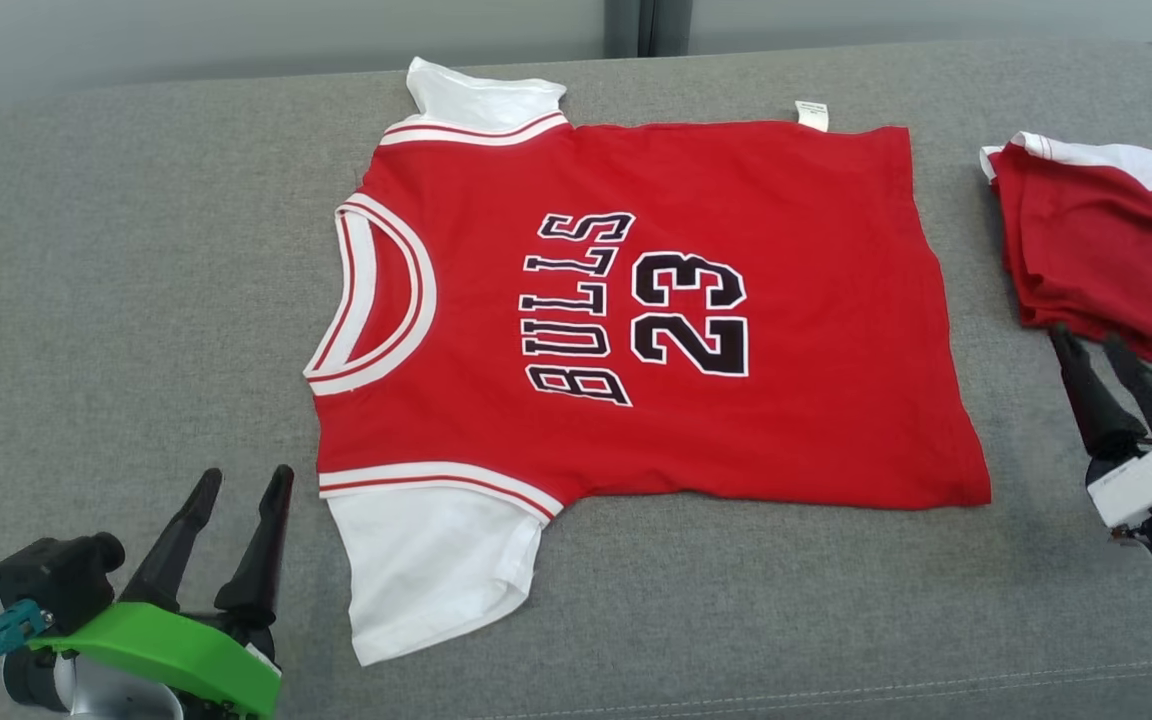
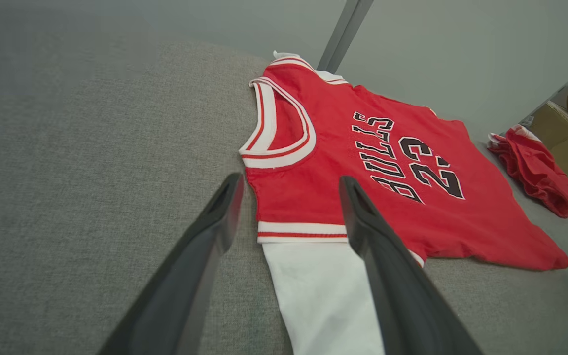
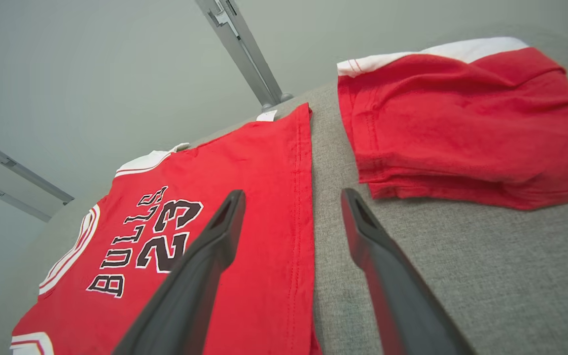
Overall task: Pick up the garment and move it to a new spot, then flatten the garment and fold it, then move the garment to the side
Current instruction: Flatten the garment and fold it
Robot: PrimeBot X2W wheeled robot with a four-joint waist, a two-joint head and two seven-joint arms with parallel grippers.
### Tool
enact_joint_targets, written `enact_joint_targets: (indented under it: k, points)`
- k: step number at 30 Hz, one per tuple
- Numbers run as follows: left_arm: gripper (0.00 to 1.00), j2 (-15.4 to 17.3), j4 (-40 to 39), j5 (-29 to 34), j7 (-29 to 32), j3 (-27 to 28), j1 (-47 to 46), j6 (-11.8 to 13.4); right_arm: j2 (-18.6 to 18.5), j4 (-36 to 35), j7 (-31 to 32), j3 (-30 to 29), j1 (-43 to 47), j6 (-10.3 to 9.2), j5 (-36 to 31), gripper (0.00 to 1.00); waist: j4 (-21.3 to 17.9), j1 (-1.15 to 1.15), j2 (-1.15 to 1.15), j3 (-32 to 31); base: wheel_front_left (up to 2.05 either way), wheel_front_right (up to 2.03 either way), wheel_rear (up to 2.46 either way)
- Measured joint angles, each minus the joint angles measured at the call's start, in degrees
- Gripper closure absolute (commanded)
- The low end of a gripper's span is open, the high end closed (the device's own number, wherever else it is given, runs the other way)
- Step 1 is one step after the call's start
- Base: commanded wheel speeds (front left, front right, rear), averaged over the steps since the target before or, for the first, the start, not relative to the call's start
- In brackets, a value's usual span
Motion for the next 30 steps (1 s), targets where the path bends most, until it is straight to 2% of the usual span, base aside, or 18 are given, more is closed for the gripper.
enact_joint_targets:
  k: [4,6,14,30]
  points:
    - [0.0,-1.1,0.09,2.37,-2.83,0.26,-0.27,0.49,1.97,-1.33,0.0,-4.71,-0.08,-2.09,-3.02,0.0,-0.5,0.0,0.0,0.25,0.0,0.0,0.0]
    - [0.0,-2.1,0.23,2.7,-3.09,-0.62,-0.24,0.54,2.76,-2.03,0.0,-5.08,0.14,-2.35,-4.46,0.0,-0.64,0.0,0.0,0.34,0.0,0.0,0.0]
    - [0.0,-2.35,2.24,4.78,-0.73,-5.8,1.69,0.96,4.17,-2.6,0.0,-2.9,4.58,-3.32,-7.17,0.0,-0.79,0.0,0.0,1.16,0.0,0.0,0.0]
    - [0.0,-2.21,3.43,7.53,3.19,-9.4,3.0,1.53,4.44,-0.76,0.45,1.36,7.2,-3.89,-7.17,0.0,0.56,0.0,0.0,2.27,0.0,0.0,0.0]
